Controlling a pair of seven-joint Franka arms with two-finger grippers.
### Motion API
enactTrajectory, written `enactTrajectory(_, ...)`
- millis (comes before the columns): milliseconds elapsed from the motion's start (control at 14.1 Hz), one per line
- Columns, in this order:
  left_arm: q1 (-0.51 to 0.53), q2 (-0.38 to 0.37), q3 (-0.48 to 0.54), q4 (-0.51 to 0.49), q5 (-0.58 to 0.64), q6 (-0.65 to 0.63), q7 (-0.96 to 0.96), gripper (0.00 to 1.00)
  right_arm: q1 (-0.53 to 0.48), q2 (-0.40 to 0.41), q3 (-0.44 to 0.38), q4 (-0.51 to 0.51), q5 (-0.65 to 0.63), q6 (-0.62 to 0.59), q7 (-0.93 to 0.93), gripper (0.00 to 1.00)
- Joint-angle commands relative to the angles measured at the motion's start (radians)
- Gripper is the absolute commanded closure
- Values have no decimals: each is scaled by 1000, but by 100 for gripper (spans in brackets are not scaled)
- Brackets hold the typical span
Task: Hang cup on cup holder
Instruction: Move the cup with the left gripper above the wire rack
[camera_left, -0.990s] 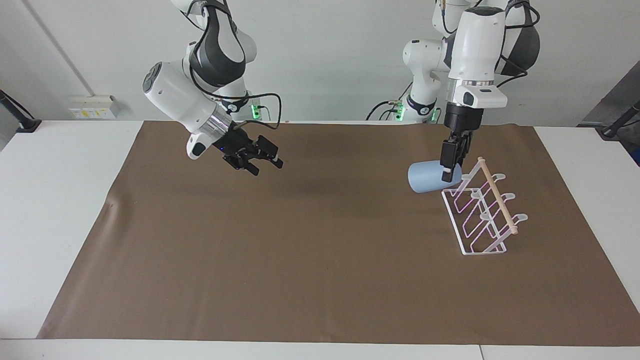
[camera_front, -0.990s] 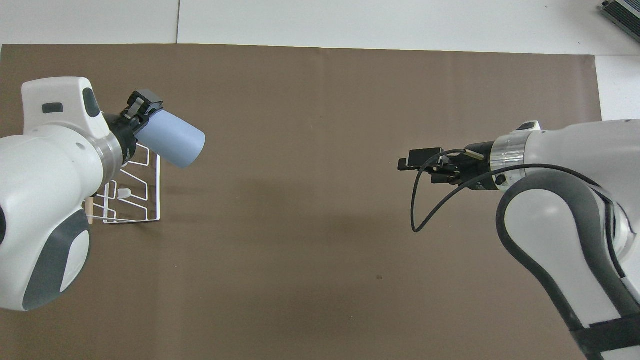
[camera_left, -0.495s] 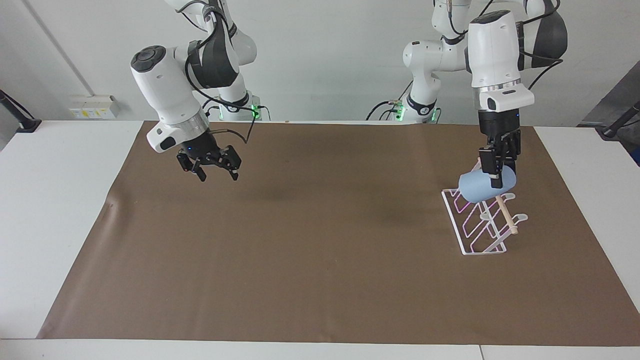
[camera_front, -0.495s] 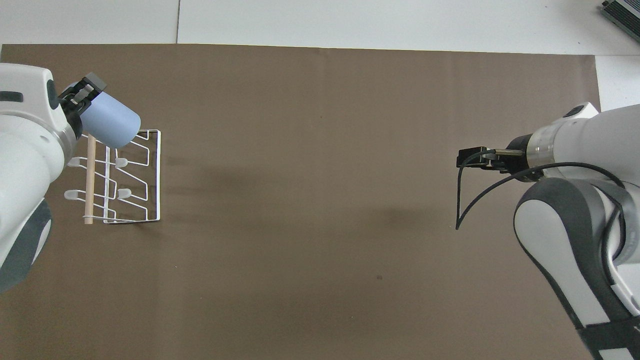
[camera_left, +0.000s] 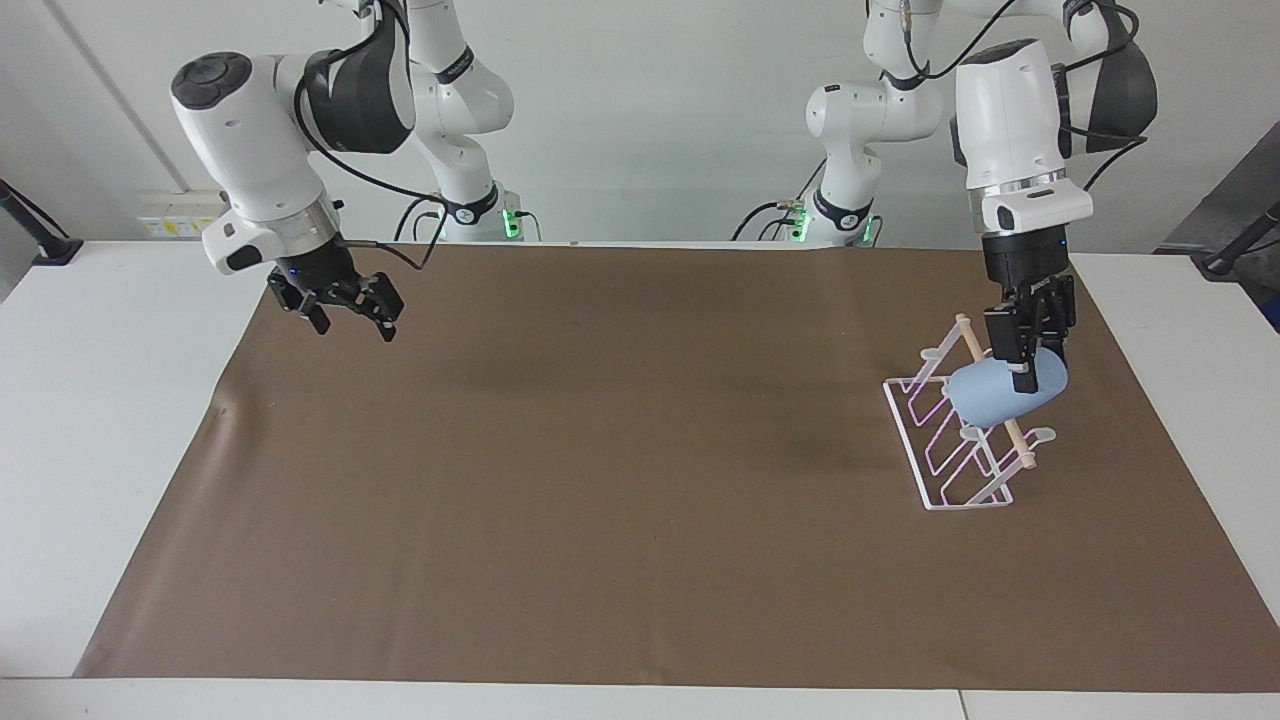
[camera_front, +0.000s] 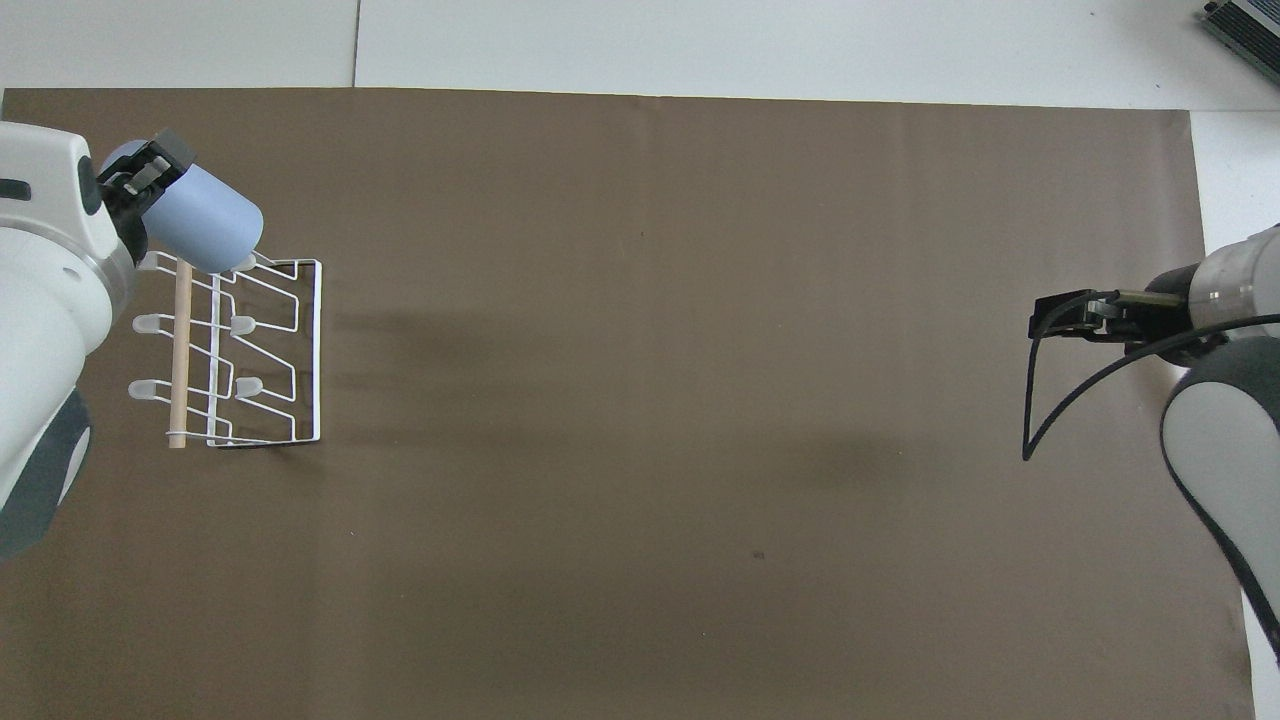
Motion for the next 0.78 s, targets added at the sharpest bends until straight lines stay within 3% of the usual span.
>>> enactTrajectory(0, 10, -5, -6, -40, 24, 30, 13, 100, -42, 20, 9, 149, -22, -121, -1, 0)
enactTrajectory(424, 18, 49, -2, -67, 23, 81, 15, 100, -59, -8, 7, 283, -89, -241, -3, 0)
enactTrajectory(707, 55, 89, 0, -61, 24, 159, 44, 100, -65, -20, -3, 265, -80, -257, -10, 0)
